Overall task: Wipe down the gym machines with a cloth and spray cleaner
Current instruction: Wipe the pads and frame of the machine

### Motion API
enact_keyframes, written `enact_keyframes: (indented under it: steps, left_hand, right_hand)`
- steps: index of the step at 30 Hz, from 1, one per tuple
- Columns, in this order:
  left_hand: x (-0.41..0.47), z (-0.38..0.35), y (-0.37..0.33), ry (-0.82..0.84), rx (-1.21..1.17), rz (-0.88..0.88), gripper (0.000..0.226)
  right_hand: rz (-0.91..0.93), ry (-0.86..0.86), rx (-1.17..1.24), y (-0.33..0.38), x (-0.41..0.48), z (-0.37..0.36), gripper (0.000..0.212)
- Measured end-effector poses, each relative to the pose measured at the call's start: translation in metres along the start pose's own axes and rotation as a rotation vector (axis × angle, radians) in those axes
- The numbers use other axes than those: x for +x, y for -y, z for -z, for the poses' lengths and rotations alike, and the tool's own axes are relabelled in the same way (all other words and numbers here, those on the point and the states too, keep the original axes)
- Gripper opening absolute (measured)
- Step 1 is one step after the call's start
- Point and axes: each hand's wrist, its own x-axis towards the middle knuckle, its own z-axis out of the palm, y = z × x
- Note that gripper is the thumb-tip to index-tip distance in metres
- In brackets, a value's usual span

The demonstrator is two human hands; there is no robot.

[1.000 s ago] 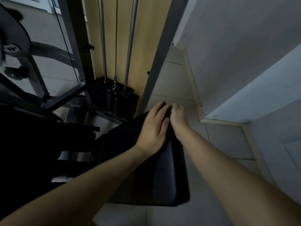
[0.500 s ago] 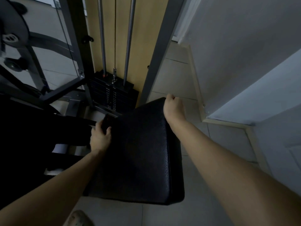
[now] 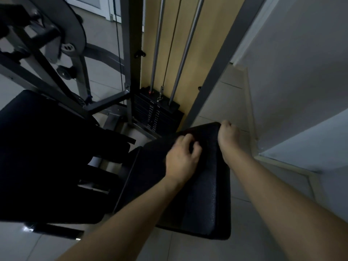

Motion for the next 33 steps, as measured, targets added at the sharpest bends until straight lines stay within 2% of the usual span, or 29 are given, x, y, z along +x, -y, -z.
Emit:
enact_keyframes:
  steps: [3,7,10,13,18,20,22,25,28,30,33]
  left_hand:
    - [0.011,0.012,0.081,0.023,0.193,0.199,0.02]
    - [-0.004,0.046,0.194,0.076,0.354,0.568,0.032]
    - [-0.011,0.046,0.193,0.039,0.314,0.669,0.029]
    - [-0.017,0.028,0.122,0.016,0.226,0.516,0.022]
    - [-0.042,0.0,-0.019,0.044,0.035,0.051,0.018]
    - [-0.053,-0.004,-0.047,0.045,-0.003,-0.123,0.017]
    - [-0.057,-0.003,-0.039,0.043,-0.014,-0.169,0.018]
    - [-0.05,0.005,0.011,0.011,0.023,-0.033,0.018]
    - [-0.043,0.02,0.11,0.01,0.139,0.268,0.017]
    - [-0.053,0.039,0.181,-0.014,0.206,0.482,0.022]
    - [-0.068,0.051,0.233,-0.039,0.263,0.661,0.022]
  right_hand:
    - [0.016,-0.004,-0.026,-0.003,0.002,-0.003,0.036]
    - [0.038,-0.019,-0.088,-0.001,0.003,-0.002,0.035]
    - [0.036,-0.02,-0.095,0.0,0.005,-0.004,0.034]
    - [0.021,-0.025,-0.105,0.002,0.005,-0.004,0.032]
    - [0.02,-0.013,-0.141,0.01,-0.006,0.004,0.044]
    - [0.017,0.009,-0.133,0.011,-0.01,0.005,0.044]
    - [0.021,0.006,-0.115,0.011,-0.014,0.005,0.044]
    - [0.013,-0.025,-0.115,0.01,-0.015,0.003,0.047]
    - [0.023,-0.033,-0.101,0.004,-0.007,-0.001,0.044]
    - [-0.005,-0.038,-0.071,-0.001,0.002,-0.005,0.034]
    - [-0.033,-0.05,-0.049,-0.004,0.01,-0.009,0.033]
